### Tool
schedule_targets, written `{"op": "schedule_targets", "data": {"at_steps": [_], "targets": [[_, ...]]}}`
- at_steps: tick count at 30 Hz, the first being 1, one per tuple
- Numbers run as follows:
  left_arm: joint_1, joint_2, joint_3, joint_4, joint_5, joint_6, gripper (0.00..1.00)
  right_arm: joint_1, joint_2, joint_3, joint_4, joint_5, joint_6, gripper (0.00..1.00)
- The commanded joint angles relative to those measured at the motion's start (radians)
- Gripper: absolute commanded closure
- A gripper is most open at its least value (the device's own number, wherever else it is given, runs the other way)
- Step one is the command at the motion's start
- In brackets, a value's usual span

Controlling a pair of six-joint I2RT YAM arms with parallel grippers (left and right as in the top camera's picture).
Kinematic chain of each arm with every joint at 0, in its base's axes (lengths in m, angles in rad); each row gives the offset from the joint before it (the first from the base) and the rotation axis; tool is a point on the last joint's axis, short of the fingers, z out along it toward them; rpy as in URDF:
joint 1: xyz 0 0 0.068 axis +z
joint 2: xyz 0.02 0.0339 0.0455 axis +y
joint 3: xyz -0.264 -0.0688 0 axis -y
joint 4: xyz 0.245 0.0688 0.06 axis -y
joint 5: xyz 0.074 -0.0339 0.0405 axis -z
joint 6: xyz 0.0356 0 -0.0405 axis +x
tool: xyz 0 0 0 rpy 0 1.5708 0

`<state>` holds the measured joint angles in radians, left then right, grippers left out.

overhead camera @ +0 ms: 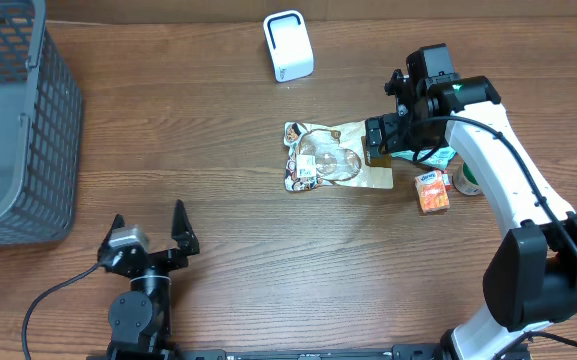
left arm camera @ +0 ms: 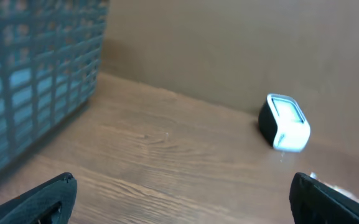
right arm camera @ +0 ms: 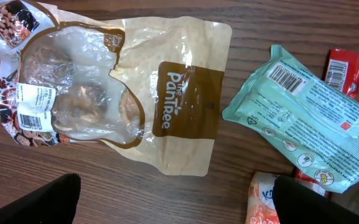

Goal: Scan the item barcode

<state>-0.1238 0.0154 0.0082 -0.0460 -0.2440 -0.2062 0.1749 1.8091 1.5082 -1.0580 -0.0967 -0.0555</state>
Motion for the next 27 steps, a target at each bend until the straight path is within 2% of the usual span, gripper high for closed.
{"op": "schedule_targets", "data": {"at_steps": [1,8,27], "targets": [[0.005,-0.01,-0.002,0.008,0.067,0.223,0.01,0.001,-0.008,-0.004,0.005,0.006,0.004,0.0],[0.005,-0.01,-0.002,0.024,0.115,0.366,0.0,0.001,-0.008,-0.004,0.005,0.006,0.004,0.0],[0.005,-0.01,-0.002,-0.024,0.137,0.367,0.01,0.001,-0.008,-0.004,0.005,0.006,0.004,0.0]]}}
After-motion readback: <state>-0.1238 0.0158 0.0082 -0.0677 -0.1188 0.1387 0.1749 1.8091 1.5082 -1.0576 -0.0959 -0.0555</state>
